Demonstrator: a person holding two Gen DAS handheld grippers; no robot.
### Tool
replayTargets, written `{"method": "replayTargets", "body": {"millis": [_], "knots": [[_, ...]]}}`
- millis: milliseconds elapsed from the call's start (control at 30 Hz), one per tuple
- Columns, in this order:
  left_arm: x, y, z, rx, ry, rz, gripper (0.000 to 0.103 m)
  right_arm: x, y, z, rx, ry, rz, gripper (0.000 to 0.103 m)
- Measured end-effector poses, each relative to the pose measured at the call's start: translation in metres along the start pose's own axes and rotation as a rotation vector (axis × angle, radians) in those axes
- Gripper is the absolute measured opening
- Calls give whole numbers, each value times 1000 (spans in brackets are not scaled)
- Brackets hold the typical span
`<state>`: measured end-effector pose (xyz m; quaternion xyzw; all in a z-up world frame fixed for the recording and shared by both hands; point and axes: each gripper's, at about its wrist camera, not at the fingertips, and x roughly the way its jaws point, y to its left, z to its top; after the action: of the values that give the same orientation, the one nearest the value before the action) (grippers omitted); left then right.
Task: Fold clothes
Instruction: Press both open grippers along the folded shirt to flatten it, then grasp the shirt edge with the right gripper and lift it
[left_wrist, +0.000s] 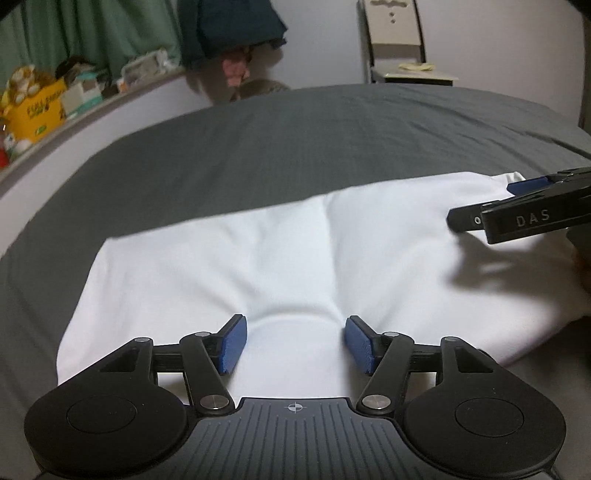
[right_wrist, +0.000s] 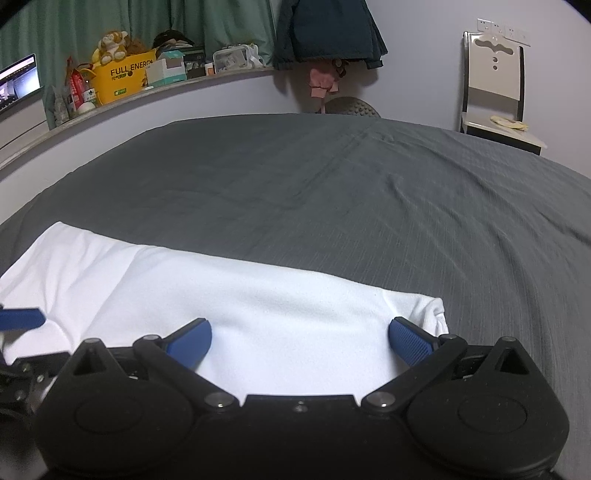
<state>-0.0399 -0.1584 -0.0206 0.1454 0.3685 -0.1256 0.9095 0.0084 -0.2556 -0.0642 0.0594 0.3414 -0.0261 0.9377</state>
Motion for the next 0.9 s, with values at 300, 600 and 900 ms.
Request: {"method": "replayTargets", "body": {"millis": [300,600,900], "knots": [[-13,11,-13,-47,84,-67,72,-4,-6,3,36,7,14,103],[-27,35,-8,-171,63,-108,76,-46,-56,11,440,-44,124,103],[-33,61,4,-312,-40,-29,88,-58,-103,29,435,185,128,95]]}}
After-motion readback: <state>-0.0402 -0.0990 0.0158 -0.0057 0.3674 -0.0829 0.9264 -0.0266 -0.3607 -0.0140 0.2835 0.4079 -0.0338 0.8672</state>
